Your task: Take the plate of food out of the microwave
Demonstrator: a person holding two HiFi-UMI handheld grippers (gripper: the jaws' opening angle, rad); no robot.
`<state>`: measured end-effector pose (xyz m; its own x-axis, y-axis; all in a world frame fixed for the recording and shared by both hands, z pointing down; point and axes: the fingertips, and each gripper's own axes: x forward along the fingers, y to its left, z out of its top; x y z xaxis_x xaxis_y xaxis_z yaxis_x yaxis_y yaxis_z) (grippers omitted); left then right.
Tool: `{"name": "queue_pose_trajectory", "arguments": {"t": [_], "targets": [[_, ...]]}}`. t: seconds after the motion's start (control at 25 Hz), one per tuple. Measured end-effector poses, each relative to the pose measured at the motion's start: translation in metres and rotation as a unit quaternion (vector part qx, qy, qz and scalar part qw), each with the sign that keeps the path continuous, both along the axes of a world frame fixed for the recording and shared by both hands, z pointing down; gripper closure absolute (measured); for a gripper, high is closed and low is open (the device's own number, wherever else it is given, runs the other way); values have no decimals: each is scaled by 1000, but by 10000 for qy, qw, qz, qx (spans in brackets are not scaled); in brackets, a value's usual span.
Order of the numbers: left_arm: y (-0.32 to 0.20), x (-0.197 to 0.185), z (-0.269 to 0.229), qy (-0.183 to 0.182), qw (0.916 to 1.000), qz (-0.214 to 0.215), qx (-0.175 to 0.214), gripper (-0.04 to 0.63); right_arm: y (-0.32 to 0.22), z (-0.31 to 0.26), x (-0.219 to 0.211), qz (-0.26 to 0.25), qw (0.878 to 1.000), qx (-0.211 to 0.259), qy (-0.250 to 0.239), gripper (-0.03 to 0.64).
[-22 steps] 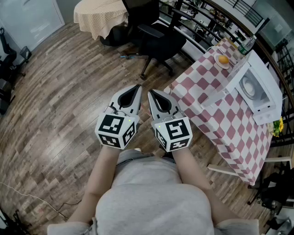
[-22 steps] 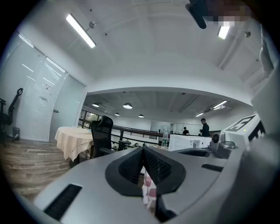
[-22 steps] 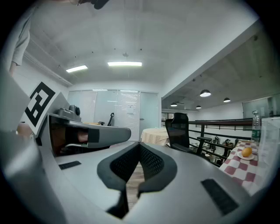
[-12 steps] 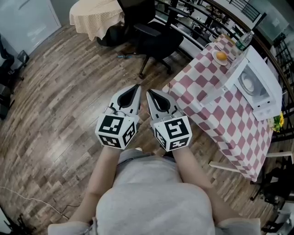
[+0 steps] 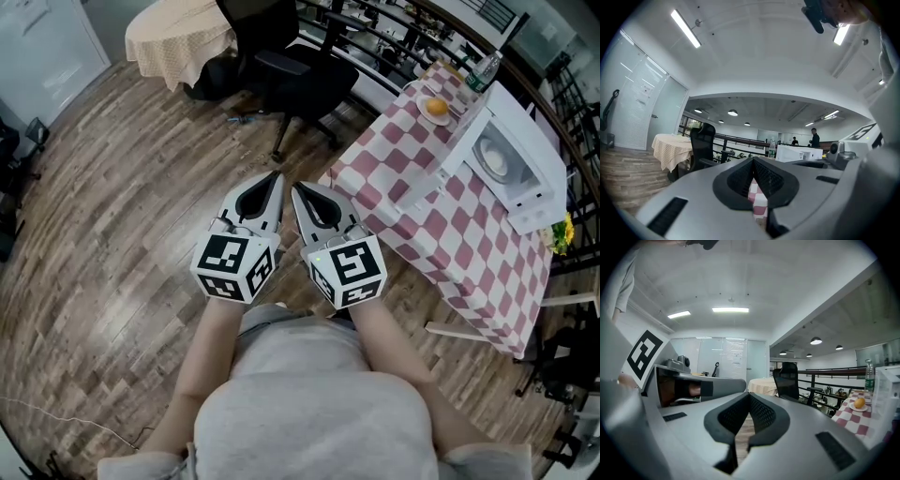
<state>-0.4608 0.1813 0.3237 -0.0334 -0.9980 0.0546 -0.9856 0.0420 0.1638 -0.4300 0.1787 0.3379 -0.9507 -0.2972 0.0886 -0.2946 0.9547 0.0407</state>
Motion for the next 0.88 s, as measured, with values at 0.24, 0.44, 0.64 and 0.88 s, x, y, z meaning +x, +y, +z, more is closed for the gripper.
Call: {"name": "queue_pose_trajectory", "arguments": {"t": [0.24, 0.44, 0.64, 0.88], "targets": [[-17, 22, -2, -5, 9997, 252, -72, 592, -12, -4, 20, 185, 9998, 21, -33, 594], [-32, 43, 0, -23, 9990, 440, -106, 592, -29, -6, 39, 395, 9992, -2, -35, 594], [-48, 56, -2, 5, 9987, 493, -135, 592, -44, -5, 58, 545, 9985, -70, -56, 594], [-73, 80, -5, 0, 9976, 675, -157, 592, -66, -9, 83, 764, 9970, -80, -101, 594]]}}
